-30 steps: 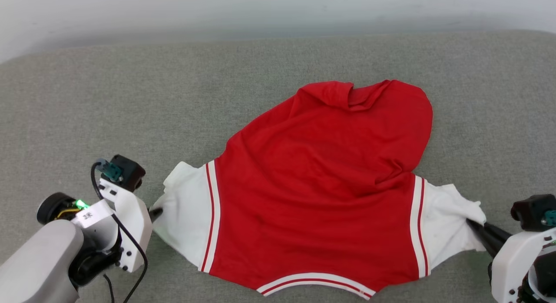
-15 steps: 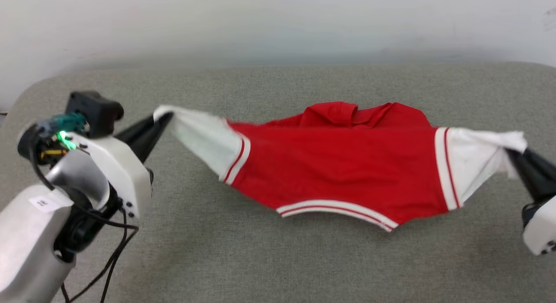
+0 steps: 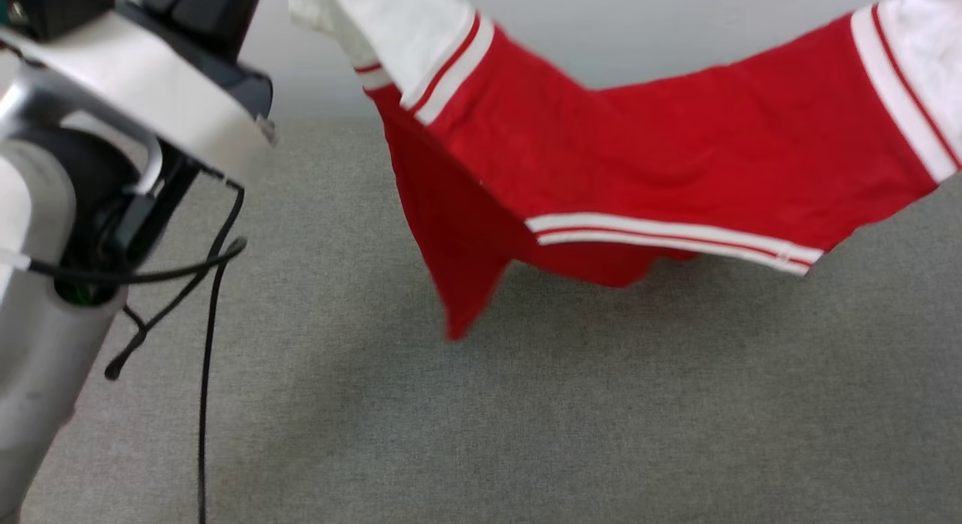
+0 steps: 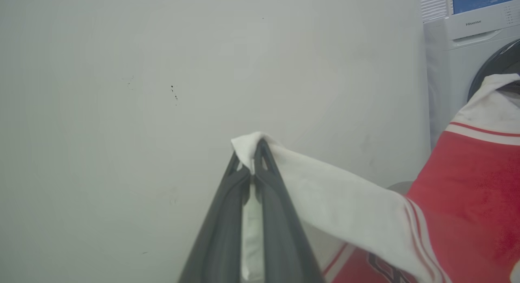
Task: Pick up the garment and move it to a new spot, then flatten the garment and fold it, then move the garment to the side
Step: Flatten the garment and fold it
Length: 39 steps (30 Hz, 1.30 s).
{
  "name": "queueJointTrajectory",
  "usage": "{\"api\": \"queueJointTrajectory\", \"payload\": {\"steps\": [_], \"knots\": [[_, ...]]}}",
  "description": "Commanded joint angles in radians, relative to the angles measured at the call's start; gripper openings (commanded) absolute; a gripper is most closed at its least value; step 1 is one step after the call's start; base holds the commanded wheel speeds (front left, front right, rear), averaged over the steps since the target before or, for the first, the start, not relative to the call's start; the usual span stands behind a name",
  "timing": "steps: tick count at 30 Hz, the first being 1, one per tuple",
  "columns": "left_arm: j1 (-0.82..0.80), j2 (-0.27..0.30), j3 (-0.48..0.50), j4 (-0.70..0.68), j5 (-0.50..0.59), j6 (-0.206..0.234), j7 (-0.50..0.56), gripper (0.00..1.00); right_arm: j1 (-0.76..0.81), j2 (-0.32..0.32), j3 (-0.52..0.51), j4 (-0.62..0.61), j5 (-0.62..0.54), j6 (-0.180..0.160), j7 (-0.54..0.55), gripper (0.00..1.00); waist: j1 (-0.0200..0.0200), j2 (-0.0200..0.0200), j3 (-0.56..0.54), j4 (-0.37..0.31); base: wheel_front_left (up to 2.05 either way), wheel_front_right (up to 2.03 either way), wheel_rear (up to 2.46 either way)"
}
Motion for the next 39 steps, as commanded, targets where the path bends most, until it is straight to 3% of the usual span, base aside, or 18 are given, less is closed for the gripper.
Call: {"api": "queueJointTrajectory", "payload": {"steps": [1, 13, 26, 33, 39], "knots": [[-0.038, -0.010, -0.001, 0.012, 0.013, -0.003, -0.005, 0.00, -0.045, 0.001, 0.011, 0.012, 0.004, -0.001, 0.004, 0.00, 0.0000, -0.0001, 0.014, 0.000, 0.00, 0.00, 0.00], [-0.382, -0.120, 0.013, 0.199, 0.057, -0.027, -0.048, 0.00, -0.490, 0.030, 0.129, 0.239, 0.016, -0.001, -0.011, 0.00, 0.0000, -0.0001, 0.206, -0.013, 0.00, 0.00, 0.00], [-0.763, -0.154, 0.041, 0.573, 0.115, -0.082, -0.144, 0.00, -0.959, 0.059, 0.228, 0.584, -0.043, -0.001, -0.122, 0.00, 0.0000, -0.0001, 0.416, -0.019, 0.00, 0.00, 0.00], [-0.843, -0.166, 0.049, 0.724, 0.114, -0.105, -0.224, 0.00, -1.091, 0.090, 0.268, 0.747, -0.065, -0.001, -0.190, 0.00, 0.0000, -0.0001, 0.465, -0.010, 0.00, 0.00, 0.00], [-0.791, -0.164, 0.038, 0.790, 0.109, -0.117, -0.290, 0.00, -1.063, 0.104, 0.311, 0.816, -0.060, -0.001, -0.250, 0.00, 0.0000, -0.0001, 0.466, -0.008, 0.00, 0.00, 0.00]]}}
